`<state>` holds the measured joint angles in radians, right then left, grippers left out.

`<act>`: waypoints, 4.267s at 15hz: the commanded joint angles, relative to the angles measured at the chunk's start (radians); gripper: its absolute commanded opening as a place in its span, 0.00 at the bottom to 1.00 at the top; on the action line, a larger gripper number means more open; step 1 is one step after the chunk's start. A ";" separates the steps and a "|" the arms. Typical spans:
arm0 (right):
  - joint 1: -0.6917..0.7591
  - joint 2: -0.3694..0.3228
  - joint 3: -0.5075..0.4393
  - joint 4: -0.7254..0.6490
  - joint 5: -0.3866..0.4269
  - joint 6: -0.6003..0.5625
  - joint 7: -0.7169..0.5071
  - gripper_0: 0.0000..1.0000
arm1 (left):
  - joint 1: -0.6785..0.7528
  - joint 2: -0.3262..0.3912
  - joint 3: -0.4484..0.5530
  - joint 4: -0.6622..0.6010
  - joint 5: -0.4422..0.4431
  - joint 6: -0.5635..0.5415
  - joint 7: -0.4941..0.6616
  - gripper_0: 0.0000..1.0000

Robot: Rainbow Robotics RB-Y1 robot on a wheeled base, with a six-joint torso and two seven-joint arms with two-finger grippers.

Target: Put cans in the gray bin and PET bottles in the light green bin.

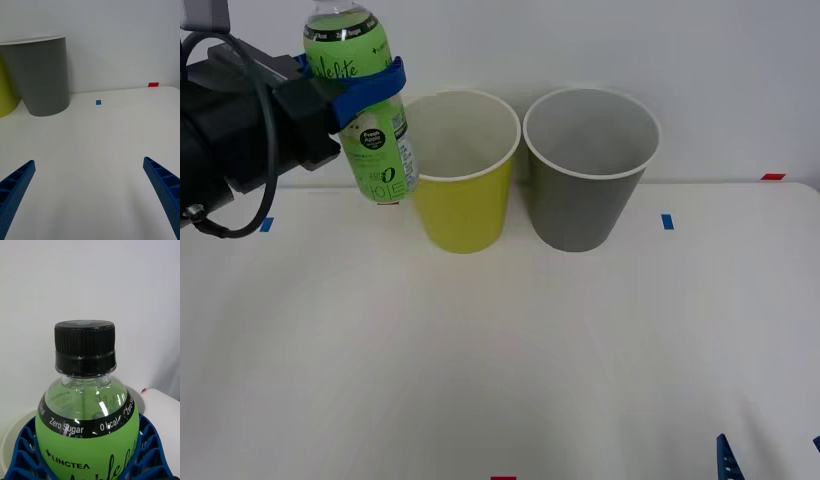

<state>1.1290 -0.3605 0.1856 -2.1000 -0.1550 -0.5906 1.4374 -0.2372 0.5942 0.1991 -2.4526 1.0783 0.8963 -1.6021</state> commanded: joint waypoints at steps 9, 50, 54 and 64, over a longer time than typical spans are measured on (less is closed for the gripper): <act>0.000 0.000 0.000 0.000 0.000 0.000 0.000 1.00 | -0.238 -0.005 -0.052 0.250 -0.044 -0.016 -0.022 0.00; 0.000 0.000 0.000 0.000 0.000 0.000 0.000 1.00 | -0.427 0.048 -0.518 0.692 -0.230 -0.582 -0.010 0.00; 0.000 0.000 0.000 0.000 0.000 0.000 0.000 1.00 | -0.429 0.048 -0.523 0.692 -0.230 -0.580 0.001 1.00; 0.000 0.000 0.000 0.000 0.000 0.000 0.000 1.00 | -0.445 0.052 -0.523 0.692 -0.235 -0.580 0.002 1.00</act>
<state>1.1290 -0.3605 0.1856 -2.1000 -0.1550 -0.5906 1.4374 -0.6826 0.6458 -0.3234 -1.7612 0.8449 0.3155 -1.6006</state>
